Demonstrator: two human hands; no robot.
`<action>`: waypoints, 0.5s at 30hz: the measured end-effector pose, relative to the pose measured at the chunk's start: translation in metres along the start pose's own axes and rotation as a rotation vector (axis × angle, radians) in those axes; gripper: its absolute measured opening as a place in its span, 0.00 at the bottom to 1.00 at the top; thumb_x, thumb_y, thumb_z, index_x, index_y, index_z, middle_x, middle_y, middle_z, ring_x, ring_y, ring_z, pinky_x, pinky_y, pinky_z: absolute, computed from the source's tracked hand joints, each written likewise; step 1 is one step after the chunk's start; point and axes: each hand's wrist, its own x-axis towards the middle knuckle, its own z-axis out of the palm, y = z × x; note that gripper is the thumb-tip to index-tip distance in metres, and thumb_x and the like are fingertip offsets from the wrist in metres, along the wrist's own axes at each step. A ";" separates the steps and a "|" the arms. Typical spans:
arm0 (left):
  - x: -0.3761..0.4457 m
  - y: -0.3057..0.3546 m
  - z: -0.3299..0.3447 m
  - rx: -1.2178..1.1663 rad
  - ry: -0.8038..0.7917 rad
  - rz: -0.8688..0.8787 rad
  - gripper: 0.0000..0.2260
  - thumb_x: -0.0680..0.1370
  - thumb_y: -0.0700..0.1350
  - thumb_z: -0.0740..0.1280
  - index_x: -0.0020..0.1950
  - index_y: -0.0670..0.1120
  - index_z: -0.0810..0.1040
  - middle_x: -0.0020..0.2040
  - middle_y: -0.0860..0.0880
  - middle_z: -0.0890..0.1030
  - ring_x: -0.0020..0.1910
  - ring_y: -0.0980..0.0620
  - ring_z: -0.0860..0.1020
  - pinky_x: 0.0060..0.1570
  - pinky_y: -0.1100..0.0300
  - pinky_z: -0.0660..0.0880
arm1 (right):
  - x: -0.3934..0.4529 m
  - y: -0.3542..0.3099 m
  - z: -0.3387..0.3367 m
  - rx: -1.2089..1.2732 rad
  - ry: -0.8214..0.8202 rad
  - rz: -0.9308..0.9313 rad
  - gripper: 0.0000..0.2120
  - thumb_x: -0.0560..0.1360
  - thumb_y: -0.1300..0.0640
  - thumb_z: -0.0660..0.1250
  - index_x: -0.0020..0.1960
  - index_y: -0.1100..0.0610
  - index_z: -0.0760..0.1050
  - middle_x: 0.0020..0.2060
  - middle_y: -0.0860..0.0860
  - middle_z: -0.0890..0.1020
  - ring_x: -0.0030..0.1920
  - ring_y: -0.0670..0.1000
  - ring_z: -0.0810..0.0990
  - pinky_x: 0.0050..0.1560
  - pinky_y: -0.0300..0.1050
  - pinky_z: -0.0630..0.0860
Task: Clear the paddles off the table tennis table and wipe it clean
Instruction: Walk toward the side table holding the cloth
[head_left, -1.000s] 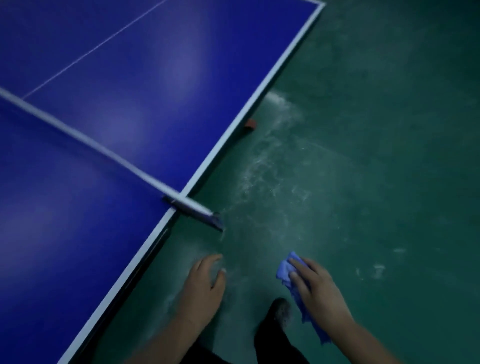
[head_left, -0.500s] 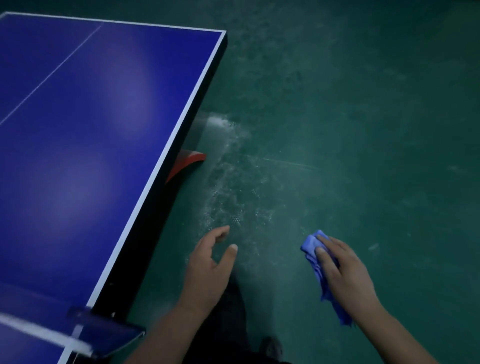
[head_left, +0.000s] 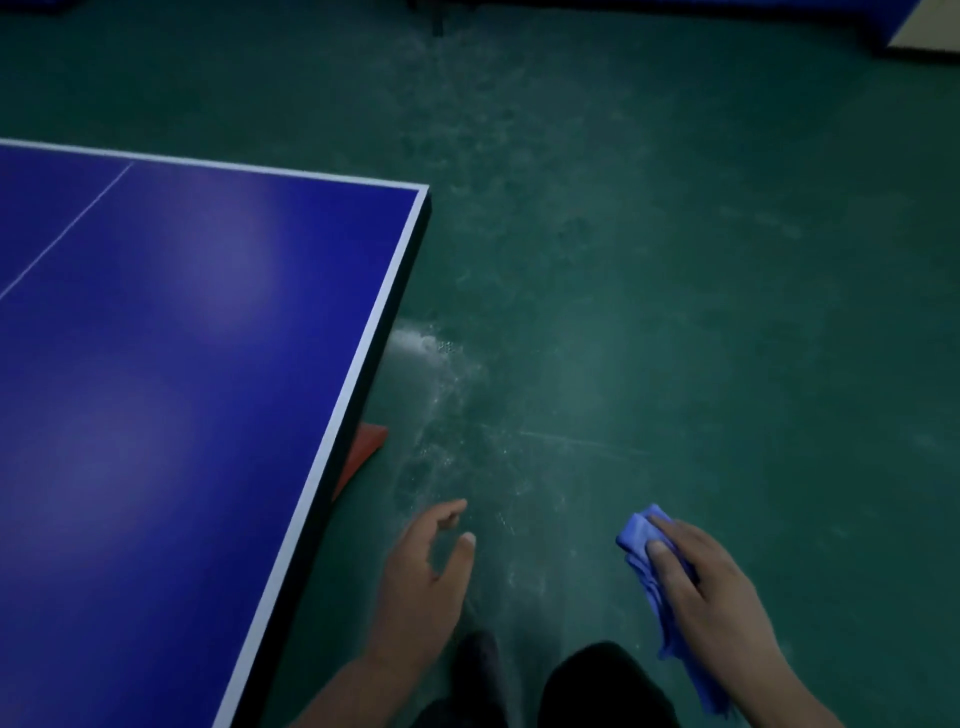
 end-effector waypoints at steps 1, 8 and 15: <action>0.023 0.011 0.003 0.005 -0.009 0.016 0.15 0.78 0.42 0.69 0.58 0.62 0.77 0.59 0.61 0.79 0.60 0.65 0.76 0.64 0.56 0.74 | 0.020 -0.009 -0.004 0.002 0.013 -0.005 0.14 0.79 0.58 0.67 0.63 0.48 0.80 0.59 0.37 0.77 0.60 0.36 0.73 0.61 0.37 0.65; 0.219 0.075 0.057 -0.015 -0.013 0.042 0.15 0.78 0.43 0.70 0.57 0.62 0.77 0.58 0.59 0.80 0.60 0.61 0.78 0.64 0.52 0.75 | 0.212 -0.040 -0.021 -0.005 0.053 -0.012 0.14 0.79 0.55 0.66 0.64 0.47 0.79 0.62 0.38 0.77 0.61 0.35 0.72 0.62 0.34 0.63; 0.408 0.168 0.096 -0.020 0.034 -0.019 0.15 0.79 0.42 0.68 0.56 0.63 0.75 0.58 0.60 0.79 0.59 0.62 0.77 0.64 0.54 0.75 | 0.442 -0.105 -0.035 -0.024 -0.095 -0.094 0.14 0.80 0.52 0.65 0.65 0.46 0.78 0.61 0.36 0.76 0.63 0.36 0.73 0.58 0.18 0.59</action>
